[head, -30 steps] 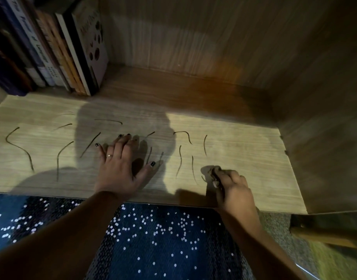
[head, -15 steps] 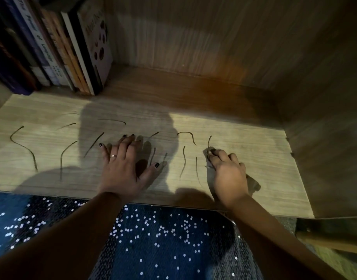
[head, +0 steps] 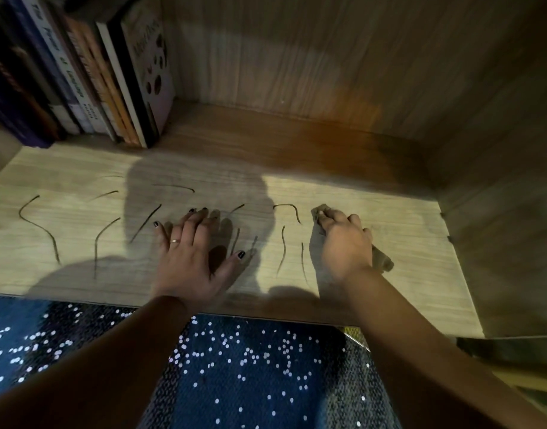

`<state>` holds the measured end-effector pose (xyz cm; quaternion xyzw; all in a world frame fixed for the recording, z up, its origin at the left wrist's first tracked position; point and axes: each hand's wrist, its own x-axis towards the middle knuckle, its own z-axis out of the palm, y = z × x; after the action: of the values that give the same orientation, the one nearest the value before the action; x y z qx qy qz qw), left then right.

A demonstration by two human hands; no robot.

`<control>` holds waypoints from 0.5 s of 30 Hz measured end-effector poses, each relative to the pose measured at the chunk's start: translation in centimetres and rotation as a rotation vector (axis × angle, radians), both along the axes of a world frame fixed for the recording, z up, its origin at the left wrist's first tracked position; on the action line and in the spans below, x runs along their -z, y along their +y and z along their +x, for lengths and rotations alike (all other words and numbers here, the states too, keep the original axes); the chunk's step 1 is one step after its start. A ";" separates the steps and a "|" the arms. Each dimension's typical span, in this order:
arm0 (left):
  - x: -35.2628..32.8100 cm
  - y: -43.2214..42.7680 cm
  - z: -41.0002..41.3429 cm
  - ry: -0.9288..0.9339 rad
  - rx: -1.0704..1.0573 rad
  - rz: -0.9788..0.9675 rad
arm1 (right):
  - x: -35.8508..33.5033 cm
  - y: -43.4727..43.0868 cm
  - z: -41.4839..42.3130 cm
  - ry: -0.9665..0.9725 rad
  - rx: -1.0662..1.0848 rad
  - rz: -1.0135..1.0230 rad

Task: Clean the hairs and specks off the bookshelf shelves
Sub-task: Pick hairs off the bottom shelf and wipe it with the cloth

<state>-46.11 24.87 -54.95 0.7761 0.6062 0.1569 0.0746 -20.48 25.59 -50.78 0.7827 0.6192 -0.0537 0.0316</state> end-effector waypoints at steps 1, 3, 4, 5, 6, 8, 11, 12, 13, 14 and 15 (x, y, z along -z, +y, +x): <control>0.0 0.0 0.0 0.000 -0.002 -0.001 | -0.1 -1.0 -0.2 -0.005 -0.008 0.000; 0.0 -0.1 0.0 0.000 -0.001 -0.008 | -0.1 -3.3 -0.4 -0.017 -0.025 -0.003; 0.0 0.0 0.0 0.001 0.005 -0.011 | 0.0 -4.5 -0.5 -0.021 -0.034 -0.006; 0.1 0.0 -0.1 0.001 0.011 -0.014 | 0.1 -5.5 -0.7 -0.019 -0.041 -0.011; 0.1 0.0 -0.1 0.000 0.014 -0.016 | 0.2 -6.2 -0.8 -0.015 -0.043 -0.019; 0.1 0.1 -0.2 0.001 0.011 -0.019 | 0.4 -7.0 -0.9 -0.031 -0.050 -0.033; 0.1 0.1 -0.1 -0.002 0.009 -0.011 | 0.5 -6.3 -0.7 -0.080 -0.070 -0.029; 0.1 0.1 -0.1 -0.006 0.009 -0.008 | 0.5 -5.8 -0.6 -0.090 -0.071 -0.025; 0.1 0.1 -0.1 -0.009 0.008 -0.007 | 0.4 -5.1 -0.5 -0.094 -0.063 -0.020; 0.1 0.1 -0.1 -0.010 0.008 -0.009 | 0.3 -4.2 -0.4 -0.088 -0.050 -0.017; 0.2 0.1 -0.1 -0.011 0.009 -0.009 | 0.1 -3.3 -0.4 -0.078 -0.039 -0.012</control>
<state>-46.23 24.96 -55.11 0.7775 0.6031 0.1581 0.0817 -20.87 22.29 -50.92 0.7717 0.6325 -0.0263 0.0614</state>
